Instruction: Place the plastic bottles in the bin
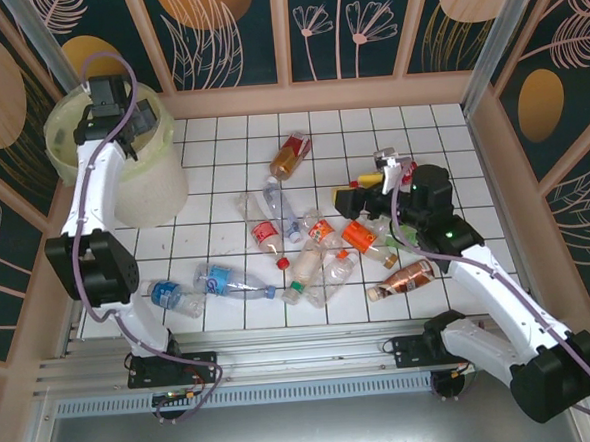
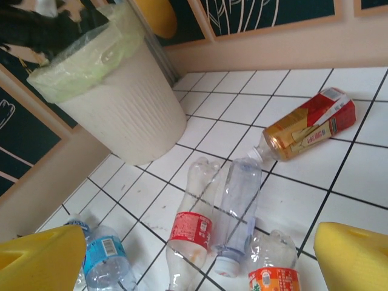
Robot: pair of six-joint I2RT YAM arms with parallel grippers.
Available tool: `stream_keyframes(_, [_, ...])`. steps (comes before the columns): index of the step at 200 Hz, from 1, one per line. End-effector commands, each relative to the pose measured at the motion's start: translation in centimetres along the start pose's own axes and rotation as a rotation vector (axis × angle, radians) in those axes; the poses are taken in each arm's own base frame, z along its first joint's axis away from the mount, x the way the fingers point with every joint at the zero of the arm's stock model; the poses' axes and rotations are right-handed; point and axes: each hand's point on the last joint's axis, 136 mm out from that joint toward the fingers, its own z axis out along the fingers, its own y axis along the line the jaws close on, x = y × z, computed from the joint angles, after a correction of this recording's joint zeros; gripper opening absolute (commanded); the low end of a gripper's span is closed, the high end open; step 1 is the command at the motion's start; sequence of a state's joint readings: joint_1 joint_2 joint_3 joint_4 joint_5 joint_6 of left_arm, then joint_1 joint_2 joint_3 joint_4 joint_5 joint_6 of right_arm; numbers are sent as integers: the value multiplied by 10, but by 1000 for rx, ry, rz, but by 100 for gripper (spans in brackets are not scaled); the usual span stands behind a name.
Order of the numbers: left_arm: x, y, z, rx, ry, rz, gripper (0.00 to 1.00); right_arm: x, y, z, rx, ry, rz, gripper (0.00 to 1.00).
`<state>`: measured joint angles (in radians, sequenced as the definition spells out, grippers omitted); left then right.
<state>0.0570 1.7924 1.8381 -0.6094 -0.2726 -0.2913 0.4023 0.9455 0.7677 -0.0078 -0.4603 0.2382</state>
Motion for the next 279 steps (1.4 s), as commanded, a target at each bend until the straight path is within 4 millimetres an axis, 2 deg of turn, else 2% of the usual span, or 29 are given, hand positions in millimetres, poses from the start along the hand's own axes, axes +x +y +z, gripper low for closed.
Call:
stream_keyframes(1, [-23,3,-47,45,-68,-43,99,-6,2,3,4,5,-47,96])
stream_keyframes(35, [-33,6,-88,98,-130,-48,99,18,-8,24,37,119,-58,87])
stream_keyframes(67, [-32,3,-128,201,-200,-48,99,40,-21,42,111,212,-65,77])
stream_keyframes(84, [-27,-6,-146,287,-207,-35,99,56,-27,51,139,274,-67,75])
stream_keyframes(107, [-13,-34,-172,498,-198,-26,99,78,-35,61,164,357,-74,74])
stream_keyframes(141, [16,-84,-212,709,-194,19,99,96,-54,79,217,432,-61,70])
stream_keyframes(173, [40,-110,-231,854,-159,6,99,110,-68,95,240,482,-55,71])
stream_keyframes(177, [43,-112,-233,867,-156,9,99,114,-64,99,233,496,-63,71])
stream_keyframes(226, [96,-149,-256,1049,-56,69,99,136,-75,128,272,581,-102,71])
stream_keyframes(279, [127,-166,-264,1175,16,87,99,157,-93,138,347,656,-138,70])
